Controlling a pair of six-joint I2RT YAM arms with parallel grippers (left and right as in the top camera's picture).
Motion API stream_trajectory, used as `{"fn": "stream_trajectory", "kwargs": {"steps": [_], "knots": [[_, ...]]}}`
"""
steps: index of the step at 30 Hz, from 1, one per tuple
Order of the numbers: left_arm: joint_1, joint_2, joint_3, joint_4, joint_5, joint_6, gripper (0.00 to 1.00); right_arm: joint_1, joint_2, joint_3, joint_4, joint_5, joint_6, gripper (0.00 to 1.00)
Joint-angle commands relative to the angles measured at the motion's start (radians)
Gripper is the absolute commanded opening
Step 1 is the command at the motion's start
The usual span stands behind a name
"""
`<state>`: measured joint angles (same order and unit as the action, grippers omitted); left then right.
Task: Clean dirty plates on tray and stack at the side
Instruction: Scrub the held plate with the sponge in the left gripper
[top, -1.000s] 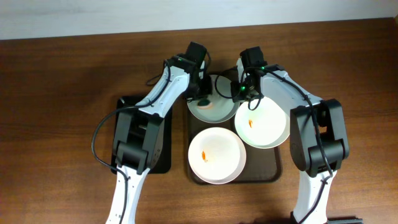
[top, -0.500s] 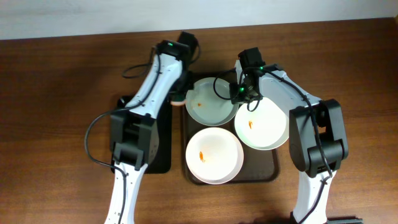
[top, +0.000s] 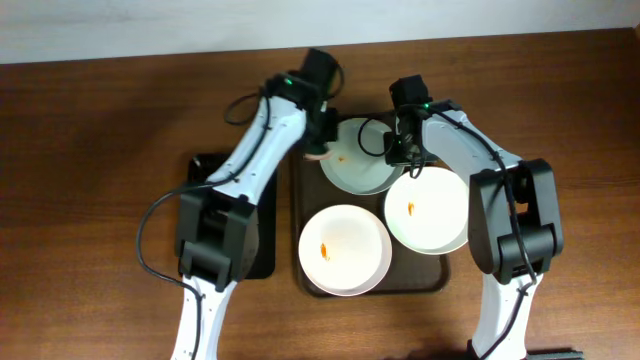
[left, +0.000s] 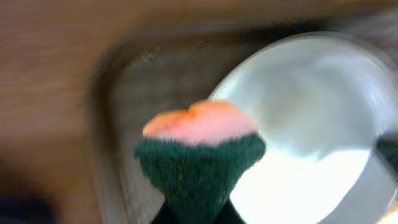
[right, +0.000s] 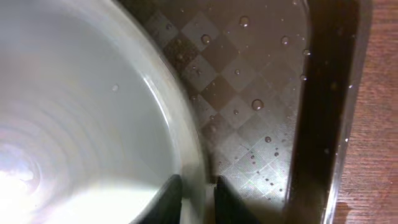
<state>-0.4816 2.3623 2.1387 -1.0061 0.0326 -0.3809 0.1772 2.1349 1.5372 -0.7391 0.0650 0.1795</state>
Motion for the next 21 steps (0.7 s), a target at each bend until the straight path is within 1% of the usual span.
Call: {"fn": "stream_trajectory", "kwargs": {"steps": [1, 3, 5, 8, 10, 12, 14, 16, 18, 21], "knots": [[-0.037, -0.018, -0.138, 0.185, 0.094, 0.015, 0.00, -0.044, 0.003, 0.000, -0.003, -0.042, 0.024, 0.04], [-0.053, -0.017, -0.209, 0.324, 0.153, 0.014, 0.00, -0.051, 0.003, 0.000, -0.002, -0.054, 0.021, 0.04], [-0.077, -0.010, -0.266, 0.433, 0.167, -0.015, 0.00, -0.050, 0.003, 0.000, -0.003, -0.055, 0.019, 0.04], [-0.103, 0.008, -0.288, 0.506, 0.200, -0.038, 0.00, -0.050, 0.003, 0.000, -0.006, -0.055, 0.019, 0.04], [-0.114, 0.034, -0.288, 0.496, 0.178, -0.037, 0.00, -0.050, 0.003, 0.000, -0.006, -0.055, 0.019, 0.04], [-0.102, 0.080, -0.288, 0.444, 0.154, -0.037, 0.00, -0.050, 0.003, 0.000, -0.011, -0.055, 0.020, 0.04], [-0.080, 0.077, -0.280, 0.356, 0.020, -0.037, 0.00, -0.050, 0.003, 0.000, -0.014, -0.055, 0.020, 0.04], [-0.048, 0.077, -0.241, 0.288, -0.056, -0.036, 0.00, -0.050, 0.003, 0.000, -0.014, -0.055, 0.020, 0.04], [-0.032, 0.077, -0.229, 0.267, -0.100, 0.008, 0.00, -0.050, 0.003, 0.000, -0.019, -0.055, 0.020, 0.04], [-0.040, 0.077, -0.209, 0.255, -0.209, 0.088, 0.00, -0.050, 0.003, 0.000, -0.029, -0.054, 0.020, 0.04]]}}
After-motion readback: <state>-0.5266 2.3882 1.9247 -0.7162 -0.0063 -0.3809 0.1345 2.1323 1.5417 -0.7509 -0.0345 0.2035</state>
